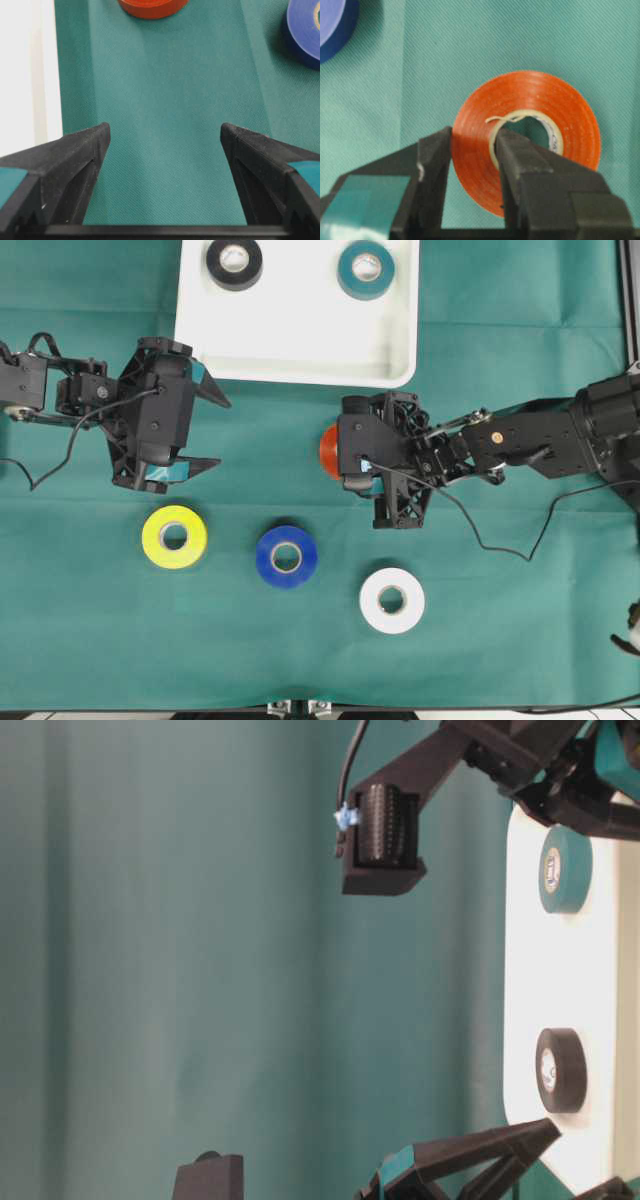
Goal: Put the tape alternately from left to right into the white case.
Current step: 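Grip the red roll with the right gripper and carry it to the tray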
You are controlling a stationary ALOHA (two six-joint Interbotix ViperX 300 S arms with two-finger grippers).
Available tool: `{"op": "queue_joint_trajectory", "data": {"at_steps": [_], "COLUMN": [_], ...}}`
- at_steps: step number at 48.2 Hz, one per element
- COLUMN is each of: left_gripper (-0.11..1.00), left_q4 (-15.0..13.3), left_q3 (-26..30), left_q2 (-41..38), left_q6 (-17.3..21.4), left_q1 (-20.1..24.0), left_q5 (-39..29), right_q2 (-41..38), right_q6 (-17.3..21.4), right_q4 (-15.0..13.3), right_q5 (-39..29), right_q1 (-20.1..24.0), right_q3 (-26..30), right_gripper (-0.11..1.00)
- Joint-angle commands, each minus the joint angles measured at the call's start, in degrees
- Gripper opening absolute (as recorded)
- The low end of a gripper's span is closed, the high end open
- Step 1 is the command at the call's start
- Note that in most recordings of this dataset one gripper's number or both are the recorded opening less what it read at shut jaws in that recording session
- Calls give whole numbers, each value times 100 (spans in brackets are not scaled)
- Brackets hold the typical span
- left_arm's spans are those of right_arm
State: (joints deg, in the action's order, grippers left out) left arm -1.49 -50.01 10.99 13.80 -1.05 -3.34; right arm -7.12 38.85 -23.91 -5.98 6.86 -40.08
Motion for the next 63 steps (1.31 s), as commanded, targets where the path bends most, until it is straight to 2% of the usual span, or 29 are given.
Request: {"op": "queue_joint_trajectory", "data": {"at_steps": [1,21,26,35,40,49,55,63], "left_gripper": [70,70,70,70,70,70,70,70], "left_q4": [-18,-9,-9,-9,-9,-9,-9,-9], "left_q3": [-35,-35,-35,-35,-35,-35,-35,-35], "left_q2": [114,114,114,114,114,114,114,114], "left_q6": [-9,0,0,0,0,0,0,0], "left_q1": [-9,-9,-9,-18,-9,-9,-9,-9], "left_q5": [35,35,44,44,35,44,44,44], "right_q2": [176,571,580,580,562,404,220,-53], "right_q6": [9,-18,-44,-44,-53,-53,-53,-53], "right_q4": [9,-88,-193,-545,-729,-1248,-1371,-1389], "right_q5": [26,-70,-167,-193,-149,255,703,1230], "right_q1": [9,9,-9,-141,-281,-668,-967,-1371], "right_q3": [132,369,501,729,835,1020,1116,1239], "right_gripper": [26,26,26,26,26,26,26,26]}}
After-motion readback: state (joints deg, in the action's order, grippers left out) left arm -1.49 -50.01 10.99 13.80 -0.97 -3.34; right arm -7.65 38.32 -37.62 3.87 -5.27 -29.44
